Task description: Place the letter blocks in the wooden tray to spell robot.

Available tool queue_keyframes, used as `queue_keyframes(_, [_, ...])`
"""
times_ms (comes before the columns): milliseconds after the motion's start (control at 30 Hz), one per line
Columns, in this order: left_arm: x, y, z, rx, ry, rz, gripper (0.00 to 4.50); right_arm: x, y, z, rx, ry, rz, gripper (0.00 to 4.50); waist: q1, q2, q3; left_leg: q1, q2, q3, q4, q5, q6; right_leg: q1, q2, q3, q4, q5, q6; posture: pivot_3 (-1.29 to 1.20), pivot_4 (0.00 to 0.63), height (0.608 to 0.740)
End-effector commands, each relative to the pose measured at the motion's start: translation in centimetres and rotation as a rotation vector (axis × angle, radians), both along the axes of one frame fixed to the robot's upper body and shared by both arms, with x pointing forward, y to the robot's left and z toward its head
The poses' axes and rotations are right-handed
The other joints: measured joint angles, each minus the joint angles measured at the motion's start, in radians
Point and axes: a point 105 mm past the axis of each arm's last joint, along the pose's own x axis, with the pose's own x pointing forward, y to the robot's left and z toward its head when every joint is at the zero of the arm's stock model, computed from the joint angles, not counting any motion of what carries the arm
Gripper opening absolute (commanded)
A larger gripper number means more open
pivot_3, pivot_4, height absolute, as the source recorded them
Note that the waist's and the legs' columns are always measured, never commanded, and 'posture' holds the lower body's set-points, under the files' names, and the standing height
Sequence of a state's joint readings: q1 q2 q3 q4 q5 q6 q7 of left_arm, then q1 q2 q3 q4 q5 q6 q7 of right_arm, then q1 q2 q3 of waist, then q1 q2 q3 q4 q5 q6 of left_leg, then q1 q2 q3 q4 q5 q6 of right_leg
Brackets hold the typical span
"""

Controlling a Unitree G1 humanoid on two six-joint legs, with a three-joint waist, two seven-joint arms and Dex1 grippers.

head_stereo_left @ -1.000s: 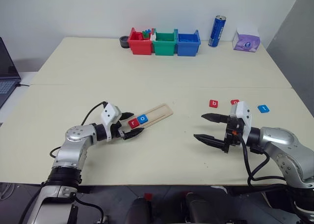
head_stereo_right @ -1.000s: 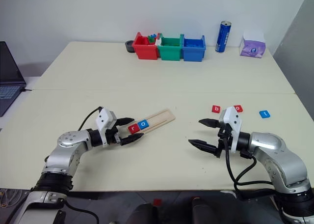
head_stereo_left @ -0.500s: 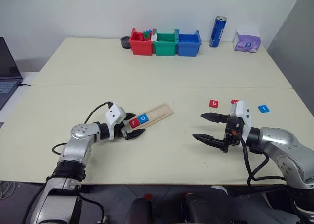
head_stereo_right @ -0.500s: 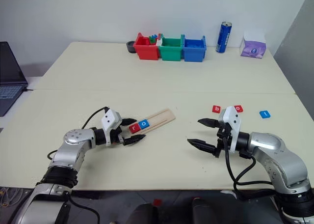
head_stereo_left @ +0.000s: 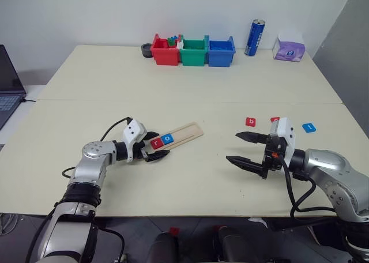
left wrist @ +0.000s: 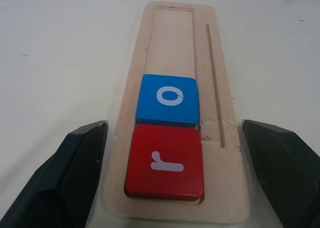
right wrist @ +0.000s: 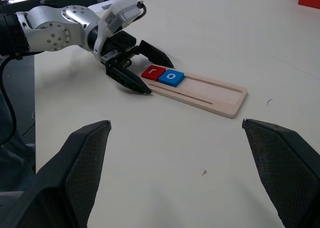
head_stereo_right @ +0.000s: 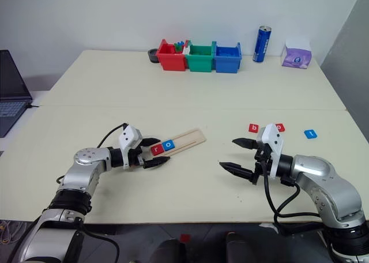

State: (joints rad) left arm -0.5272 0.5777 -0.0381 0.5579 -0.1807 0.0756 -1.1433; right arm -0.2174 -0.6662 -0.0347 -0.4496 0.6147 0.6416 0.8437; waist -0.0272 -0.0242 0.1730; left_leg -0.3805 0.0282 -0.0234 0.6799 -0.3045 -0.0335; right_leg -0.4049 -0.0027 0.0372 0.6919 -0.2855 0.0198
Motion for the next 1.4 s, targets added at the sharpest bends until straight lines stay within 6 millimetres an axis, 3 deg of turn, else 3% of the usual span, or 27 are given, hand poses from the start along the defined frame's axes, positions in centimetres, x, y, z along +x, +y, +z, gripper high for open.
queue_keyframes(33, [-0.8,0.1,-2.1,0.065,0.082,-0.032,4.50,-0.4,0.5,1.5,0.016,-0.061,0.026,4.48,0.000,0.000,0.000,0.000,0.000,0.000,0.000,0.000,0.000,0.000,0.000,0.000,0.000,0.000,0.000,0.00,0.150,0.740])
queue_keyframes(167, [-0.3,0.2,-2.0,0.089,0.061,-0.028,4.50,-0.3,0.5,1.6,0.018,-0.063,0.024,4.48,0.000,0.000,-0.001,0.000,0.000,0.000,0.000,0.000,0.000,0.000,0.000,0.000,0.000,0.000,0.000,0.00,0.150,0.740])
queue_keyframes(300, [0.3,0.4,-1.8,0.095,0.041,-0.015,3.40,-0.3,0.5,1.6,0.018,-0.065,0.017,4.50,0.000,0.001,-0.001,0.001,0.000,0.000,0.000,0.000,0.000,0.000,0.000,0.000,0.002,0.000,0.000,0.00,0.150,0.740])
queue_keyframes(667, [0.6,-0.5,-1.3,0.077,0.000,-0.047,3.39,-0.5,0.4,1.6,0.021,-0.070,0.008,4.50,0.002,0.001,-0.001,0.002,-0.001,0.000,0.001,0.000,0.000,0.000,0.000,0.000,0.005,0.000,0.000,0.00,0.150,0.740])
queue_keyframes(967, [-2.3,-4.2,2.2,0.078,-0.099,-0.401,3.39,-2.0,0.7,1.6,-0.022,-0.057,0.096,4.50,0.001,0.000,0.000,-0.001,0.000,-0.001,0.001,0.000,0.000,-0.001,0.000,-0.001,0.001,0.000,0.000,0.00,0.150,0.740])
queue_keyframes(1100, [-3.3,-4.7,1.6,0.122,-0.094,-0.492,3.39,-2.0,0.6,1.5,-0.035,-0.060,0.105,4.50,-0.002,0.000,0.000,-0.001,0.000,-0.001,0.000,0.000,0.000,-0.001,0.001,-0.001,0.001,0.000,0.000,0.00,0.150,0.740])
queue_keyframes(1400, [-3.4,-4.8,0.6,0.136,-0.076,-0.535,3.39,-2.3,0.5,1.2,-0.034,-0.054,0.098,4.50,-0.001,-0.001,0.000,-0.001,0.000,-0.001,0.000,0.000,0.000,-0.001,0.001,-0.001,0.000,0.000,0.000,0.00,0.150,0.740])
